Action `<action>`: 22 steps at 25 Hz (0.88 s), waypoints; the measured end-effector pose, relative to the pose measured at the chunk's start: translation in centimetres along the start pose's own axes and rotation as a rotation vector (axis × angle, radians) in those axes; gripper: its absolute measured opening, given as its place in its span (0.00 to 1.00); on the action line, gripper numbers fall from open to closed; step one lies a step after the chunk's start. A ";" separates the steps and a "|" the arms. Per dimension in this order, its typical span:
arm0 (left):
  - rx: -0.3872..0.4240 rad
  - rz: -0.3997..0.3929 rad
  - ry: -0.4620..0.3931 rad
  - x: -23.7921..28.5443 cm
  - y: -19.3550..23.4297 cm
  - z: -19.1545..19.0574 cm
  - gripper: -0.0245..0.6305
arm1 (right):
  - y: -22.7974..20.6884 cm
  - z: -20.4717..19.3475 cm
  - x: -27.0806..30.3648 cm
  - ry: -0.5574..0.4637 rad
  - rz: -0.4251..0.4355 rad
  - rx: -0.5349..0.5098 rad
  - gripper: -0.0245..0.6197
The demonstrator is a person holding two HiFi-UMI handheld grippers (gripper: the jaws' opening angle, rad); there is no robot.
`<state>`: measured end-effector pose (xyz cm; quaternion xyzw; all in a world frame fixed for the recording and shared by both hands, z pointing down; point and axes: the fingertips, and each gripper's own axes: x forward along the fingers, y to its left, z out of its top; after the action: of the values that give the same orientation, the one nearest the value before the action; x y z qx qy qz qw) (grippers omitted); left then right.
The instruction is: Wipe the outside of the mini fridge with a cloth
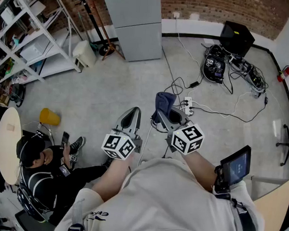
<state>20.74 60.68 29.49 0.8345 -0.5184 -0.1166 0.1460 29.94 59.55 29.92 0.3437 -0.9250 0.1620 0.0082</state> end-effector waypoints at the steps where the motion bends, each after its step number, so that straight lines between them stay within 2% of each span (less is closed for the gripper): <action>1: 0.001 0.002 0.000 0.3 -0.1 -0.1 0.04 | -0.3 0.1 -0.1 0.000 0.002 0.000 0.17; 13: 0.017 0.059 0.004 2.5 -2.2 -1.2 0.04 | -3.9 0.5 -1.4 -0.006 0.051 0.028 0.17; 22: 0.006 0.108 0.007 3.0 -1.0 -1.5 0.04 | -6.1 0.9 -0.4 0.000 0.059 0.062 0.17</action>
<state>23.38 58.62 30.39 0.8062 -0.5625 -0.1041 0.1514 34.18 55.19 30.80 0.3165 -0.9291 0.1909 -0.0071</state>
